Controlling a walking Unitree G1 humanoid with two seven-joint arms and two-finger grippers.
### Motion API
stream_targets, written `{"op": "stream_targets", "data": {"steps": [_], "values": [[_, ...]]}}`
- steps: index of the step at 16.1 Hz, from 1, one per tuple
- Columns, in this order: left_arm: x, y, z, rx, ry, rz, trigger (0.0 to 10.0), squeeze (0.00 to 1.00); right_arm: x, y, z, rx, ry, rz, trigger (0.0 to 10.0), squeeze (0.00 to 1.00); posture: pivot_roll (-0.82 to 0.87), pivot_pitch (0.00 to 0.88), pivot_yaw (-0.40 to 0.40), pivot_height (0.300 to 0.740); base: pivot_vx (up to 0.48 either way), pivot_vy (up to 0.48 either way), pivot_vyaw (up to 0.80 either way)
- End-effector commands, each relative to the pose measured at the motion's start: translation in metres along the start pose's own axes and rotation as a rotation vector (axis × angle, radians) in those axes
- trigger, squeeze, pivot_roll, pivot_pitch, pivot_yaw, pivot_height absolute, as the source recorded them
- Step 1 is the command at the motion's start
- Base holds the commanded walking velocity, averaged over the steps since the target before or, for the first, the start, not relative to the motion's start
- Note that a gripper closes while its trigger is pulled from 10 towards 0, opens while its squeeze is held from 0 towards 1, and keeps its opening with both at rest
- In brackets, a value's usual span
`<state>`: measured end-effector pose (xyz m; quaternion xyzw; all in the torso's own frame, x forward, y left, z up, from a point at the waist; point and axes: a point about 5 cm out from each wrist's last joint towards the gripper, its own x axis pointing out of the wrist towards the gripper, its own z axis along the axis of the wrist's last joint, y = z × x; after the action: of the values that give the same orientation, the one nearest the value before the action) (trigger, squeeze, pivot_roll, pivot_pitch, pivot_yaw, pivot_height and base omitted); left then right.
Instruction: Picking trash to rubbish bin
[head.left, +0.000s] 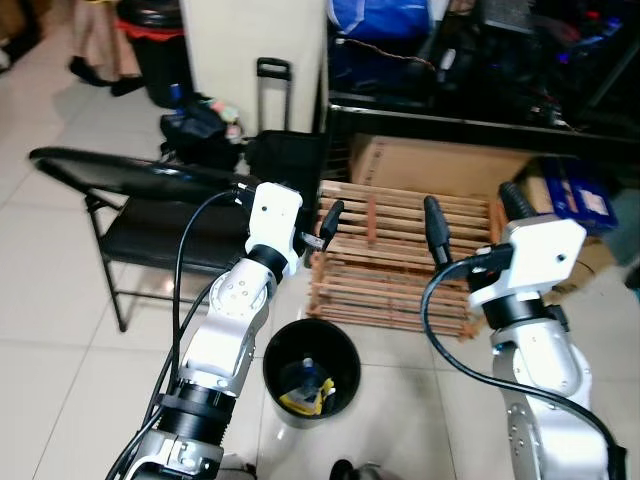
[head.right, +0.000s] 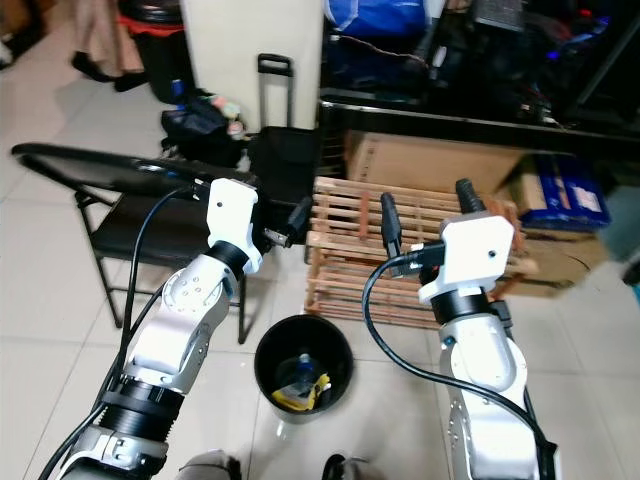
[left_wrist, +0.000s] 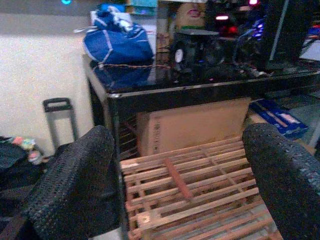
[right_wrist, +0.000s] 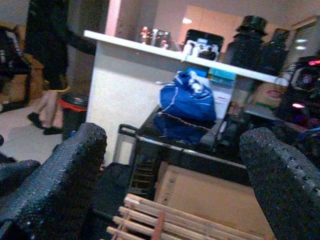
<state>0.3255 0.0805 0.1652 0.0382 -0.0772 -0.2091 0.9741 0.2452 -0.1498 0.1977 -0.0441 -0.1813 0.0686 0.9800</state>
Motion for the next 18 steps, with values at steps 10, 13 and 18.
{"op": "stream_targets", "data": {"steps": [10, 13, 18], "values": [[0.013, -0.016, 0.006, -0.071, -0.013, -0.069, 10.0, 0.0, -0.004, -0.009, 0.01, -0.025, 0.032, -0.043, 10.0, 0.0, 0.15, 0.071, -0.092, 0.74, 0.0, 0.0, -0.8], [0.017, -0.016, 0.006, -0.079, -0.007, -0.064, 10.0, 0.0, -0.002, -0.008, 0.01, -0.025, 0.034, -0.042, 10.0, 0.0, 0.15, 0.062, -0.092, 0.74, 0.0, 0.0, -0.8], [0.018, -0.013, 0.005, -0.101, -0.006, -0.065, 10.0, 0.0, -0.001, -0.01, 0.011, -0.035, 0.032, -0.056, 10.0, 0.0, 0.15, 0.06, -0.092, 0.74, 0.0, 0.0, -0.8]]}}
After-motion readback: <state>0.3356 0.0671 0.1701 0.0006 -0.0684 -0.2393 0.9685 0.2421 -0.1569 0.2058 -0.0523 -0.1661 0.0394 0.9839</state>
